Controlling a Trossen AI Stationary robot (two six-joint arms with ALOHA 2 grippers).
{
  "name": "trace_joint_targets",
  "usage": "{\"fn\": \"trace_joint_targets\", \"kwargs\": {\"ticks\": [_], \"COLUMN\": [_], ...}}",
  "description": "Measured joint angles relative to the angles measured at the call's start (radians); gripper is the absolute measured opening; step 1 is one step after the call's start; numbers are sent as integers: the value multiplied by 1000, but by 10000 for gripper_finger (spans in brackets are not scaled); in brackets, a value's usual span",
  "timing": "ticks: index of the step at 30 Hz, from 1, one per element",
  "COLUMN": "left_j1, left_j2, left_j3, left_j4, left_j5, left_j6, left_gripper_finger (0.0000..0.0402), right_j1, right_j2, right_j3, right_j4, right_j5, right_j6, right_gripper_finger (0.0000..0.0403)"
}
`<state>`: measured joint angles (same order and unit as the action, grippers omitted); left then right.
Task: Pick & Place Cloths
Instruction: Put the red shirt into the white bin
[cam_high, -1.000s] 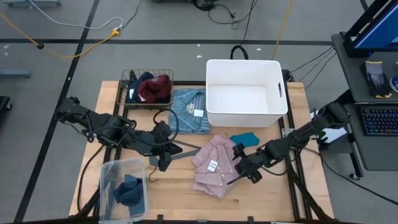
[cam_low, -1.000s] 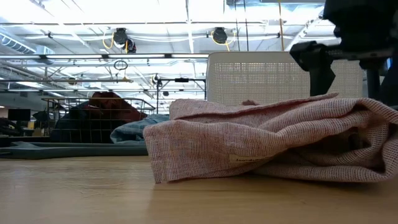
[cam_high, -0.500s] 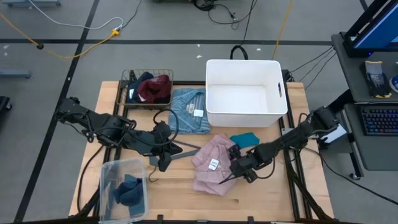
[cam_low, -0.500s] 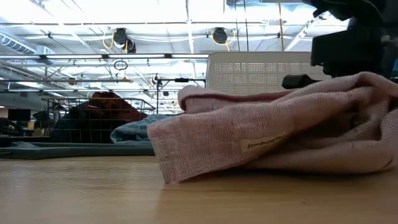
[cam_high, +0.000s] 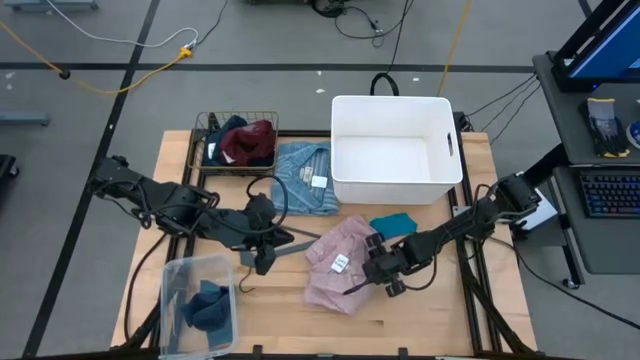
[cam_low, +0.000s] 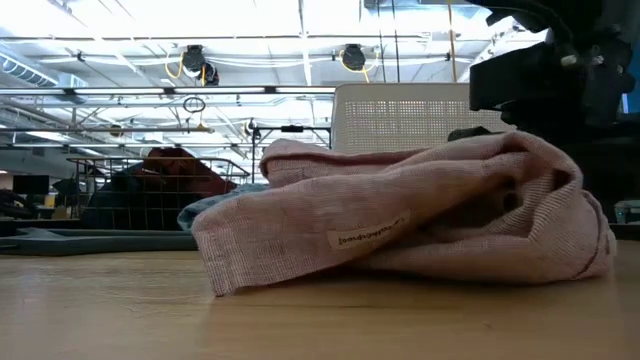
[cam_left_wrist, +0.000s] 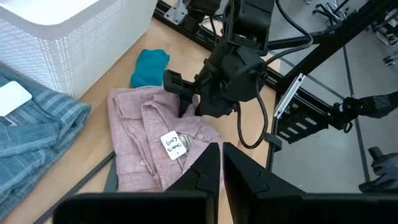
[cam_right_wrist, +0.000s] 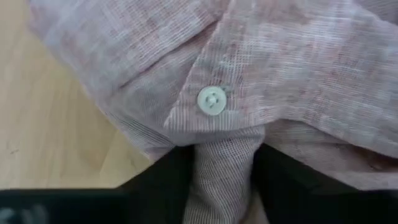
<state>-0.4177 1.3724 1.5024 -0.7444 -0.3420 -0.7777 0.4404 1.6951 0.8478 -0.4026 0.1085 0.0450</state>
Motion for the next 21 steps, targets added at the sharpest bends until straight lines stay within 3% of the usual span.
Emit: {"fn": "trace_joint_targets", "kwargs": {"ticks": [7,12,21], "left_j1": [17,26,26], "left_j2": [0,0,0], "left_j3": [0,0,0], "left_j4": [0,0,0], "left_j5": [0,0,0], "left_j6": [18,20,43], "left_gripper_finger": [27,16,8], "right_j1": [-1,-2,-8], "right_j2": [-6,-64,-283], "right_j3": [-1,-2,-5], "right_j4": [-4,4,1], "right_j5": [0,-3,-43], "right_j6": [66,106,145], "right_gripper_finger": [36,33,33]}}
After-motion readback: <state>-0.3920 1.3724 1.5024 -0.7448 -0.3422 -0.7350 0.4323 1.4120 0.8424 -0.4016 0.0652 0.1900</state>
